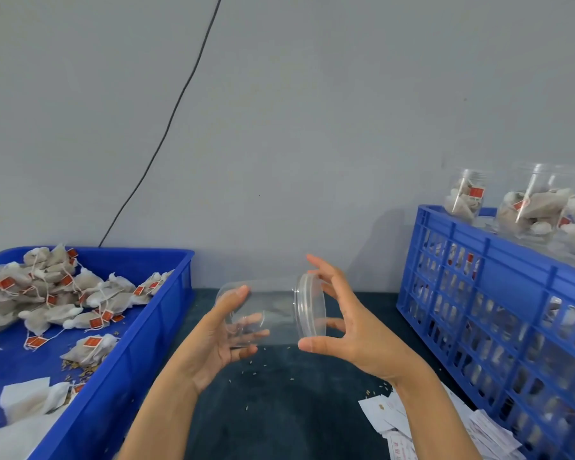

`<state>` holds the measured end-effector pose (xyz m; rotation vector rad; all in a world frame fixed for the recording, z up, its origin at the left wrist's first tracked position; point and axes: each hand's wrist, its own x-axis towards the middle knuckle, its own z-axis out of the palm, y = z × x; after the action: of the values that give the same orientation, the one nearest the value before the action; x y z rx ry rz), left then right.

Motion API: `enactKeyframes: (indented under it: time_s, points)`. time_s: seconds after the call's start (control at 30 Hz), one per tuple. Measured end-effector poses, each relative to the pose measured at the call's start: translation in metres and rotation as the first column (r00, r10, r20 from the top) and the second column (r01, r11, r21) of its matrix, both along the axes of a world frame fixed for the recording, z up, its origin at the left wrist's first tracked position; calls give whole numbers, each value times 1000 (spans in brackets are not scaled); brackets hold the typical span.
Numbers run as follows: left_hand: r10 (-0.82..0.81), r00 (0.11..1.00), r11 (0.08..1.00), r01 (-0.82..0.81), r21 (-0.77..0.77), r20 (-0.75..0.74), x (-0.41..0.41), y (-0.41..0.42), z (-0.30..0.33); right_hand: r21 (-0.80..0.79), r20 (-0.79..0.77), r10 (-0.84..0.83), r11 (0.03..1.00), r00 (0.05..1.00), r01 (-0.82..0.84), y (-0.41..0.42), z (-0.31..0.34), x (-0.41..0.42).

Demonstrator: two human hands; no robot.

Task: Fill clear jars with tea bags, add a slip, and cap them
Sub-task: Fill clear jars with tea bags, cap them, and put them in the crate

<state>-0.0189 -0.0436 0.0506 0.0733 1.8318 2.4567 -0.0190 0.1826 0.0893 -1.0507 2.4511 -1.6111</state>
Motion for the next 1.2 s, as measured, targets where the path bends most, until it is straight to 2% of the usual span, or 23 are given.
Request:
enactKeyframes:
  time_s: [0.1,0.13,0.27,0.4,0.47,0.53,0.67,0.73,0.8,0.93,0.97,1.03,1.13,1.2]
  points:
    - [0,1000,999,0,-42,-11,0,2,1,-46,211,-125,989,969,137,-8,1,-2]
    - [-5,1000,998,4,-59,-21,1,3,1,-26,239,-153,986,959,163,-8,1,-3]
    - [-18,998,993,12,-116,-54,2,-3,3,69,173,-92,994,981,81,2,-3,-1]
    - [-20,999,993,16,-118,-26,1,-6,1,168,-124,-66,982,990,87,5,-3,-2]
    - [-18,1000,994,17,-105,-9,1,-5,1,151,-180,-55,985,982,83,2,-2,-2]
    - [-14,1000,996,14,-91,-5,0,-4,2,100,-129,-51,993,990,64,1,-3,-3]
    - [-14,1000,998,13,-60,-19,1,-4,4,-75,165,-143,985,976,158,-11,-1,0]
    - [-12,1000,997,10,-76,-22,2,-4,5,-104,258,-130,981,957,161,-11,-1,0]
    - [-3,1000,996,2,-89,-19,2,-6,5,-113,244,-95,986,965,125,-8,-1,-1]
    - [22,1000,997,-22,-76,1,3,-8,5,-38,40,-31,999,999,33,-1,-3,-2]
    - [29,1000,997,-29,-68,9,3,-9,5,-28,30,-16,999,999,17,-1,-4,-3]
    - [33,999,998,-31,-61,23,3,-8,5,-30,59,-46,998,997,48,-5,-5,-3]
    - [35,998,999,-33,-42,46,4,-6,6,51,57,-139,989,989,136,-10,-10,-7]
    - [44,996,999,-45,9,82,4,-7,5,22,64,-164,986,984,163,-11,-13,-9]
